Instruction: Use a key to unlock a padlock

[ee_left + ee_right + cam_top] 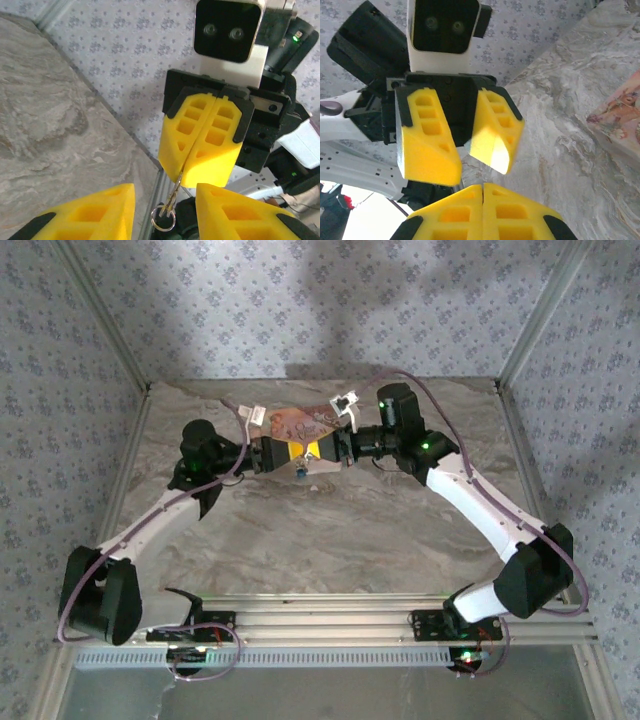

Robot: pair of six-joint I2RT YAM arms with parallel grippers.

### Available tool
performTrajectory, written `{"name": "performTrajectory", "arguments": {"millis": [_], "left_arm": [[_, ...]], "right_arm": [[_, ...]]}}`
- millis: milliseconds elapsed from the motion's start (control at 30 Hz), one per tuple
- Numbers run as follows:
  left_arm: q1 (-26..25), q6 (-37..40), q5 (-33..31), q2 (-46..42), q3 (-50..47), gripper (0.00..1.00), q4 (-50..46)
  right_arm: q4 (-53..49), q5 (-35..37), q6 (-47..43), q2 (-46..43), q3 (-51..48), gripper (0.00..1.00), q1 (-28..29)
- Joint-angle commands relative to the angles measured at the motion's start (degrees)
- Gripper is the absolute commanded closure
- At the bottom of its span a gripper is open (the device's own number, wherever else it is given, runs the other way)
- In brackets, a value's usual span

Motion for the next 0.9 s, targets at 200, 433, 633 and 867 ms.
{"name": "performTrajectory", "arguments": {"millis": [200, 433, 633, 867], "left_arm": [[-2.6, -2.2, 4.0, 2.0, 0.9, 0.59, 6.3], [-1.6, -2.6, 3.0, 1.4, 0.2, 0.86, 6.6], [2.4, -2.1, 0.9, -2.9, -2.4, 0.93, 6.1], [2.9, 0.2, -0.4, -4.2, -2.6, 0.94, 2.5]], "right_arm": [[5.6, -3.5, 3.3, -0.6, -0.9, 1.0, -0.4], [4.8, -2.8, 3.0, -0.6, -1.5, 1.0, -1.1], [-1.1, 0.6, -0.1, -0.5, -1.5, 1.0, -2.5], [0.6, 1.0, 1.0, 0.0, -1.8, 1.0, -2.7]]}}
